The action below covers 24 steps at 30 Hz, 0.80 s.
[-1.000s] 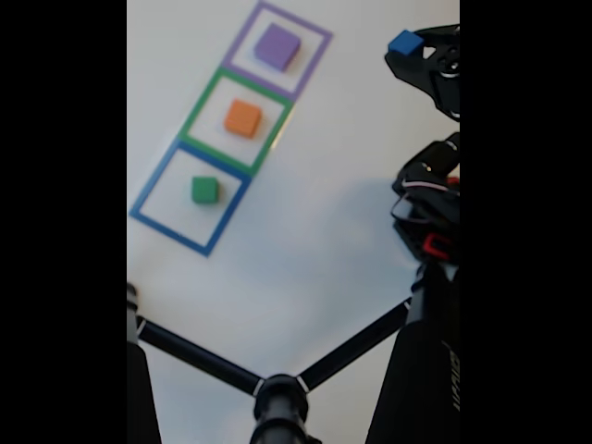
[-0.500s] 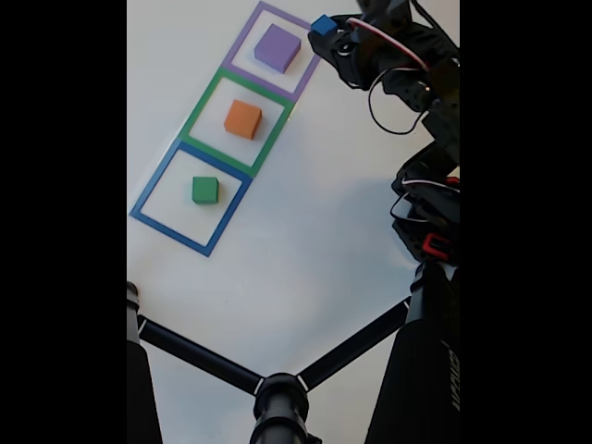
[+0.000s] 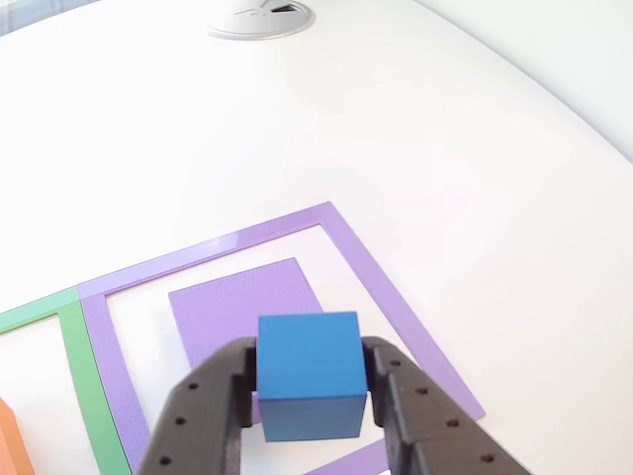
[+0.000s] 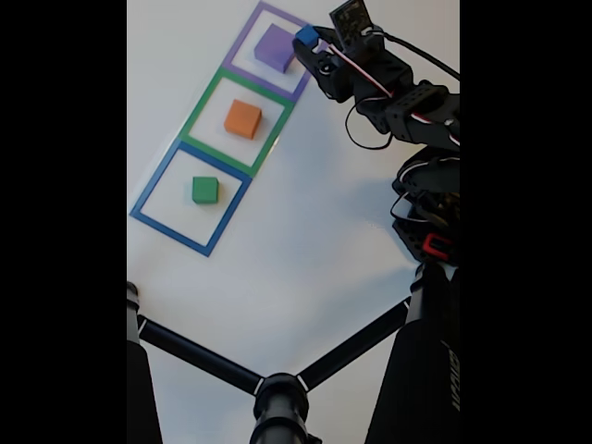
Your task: Tower of hanoi
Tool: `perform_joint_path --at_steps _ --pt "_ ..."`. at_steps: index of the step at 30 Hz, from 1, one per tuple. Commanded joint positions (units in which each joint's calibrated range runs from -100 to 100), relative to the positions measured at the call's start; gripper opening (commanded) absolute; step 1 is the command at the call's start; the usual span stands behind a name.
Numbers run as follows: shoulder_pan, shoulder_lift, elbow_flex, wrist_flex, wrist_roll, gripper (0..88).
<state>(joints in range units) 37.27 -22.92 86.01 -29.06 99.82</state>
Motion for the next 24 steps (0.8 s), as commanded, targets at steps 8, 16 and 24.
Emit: perform_joint_path --at_steps 8,16,24 --pt "-6.1 20.8 -6.9 -23.0 0.2 5.7" --pt "-5.9 29.4 -12.8 -27.0 0.2 5.7" --pt "-5.7 33.8 -16.0 -28.3 0.2 5.7"
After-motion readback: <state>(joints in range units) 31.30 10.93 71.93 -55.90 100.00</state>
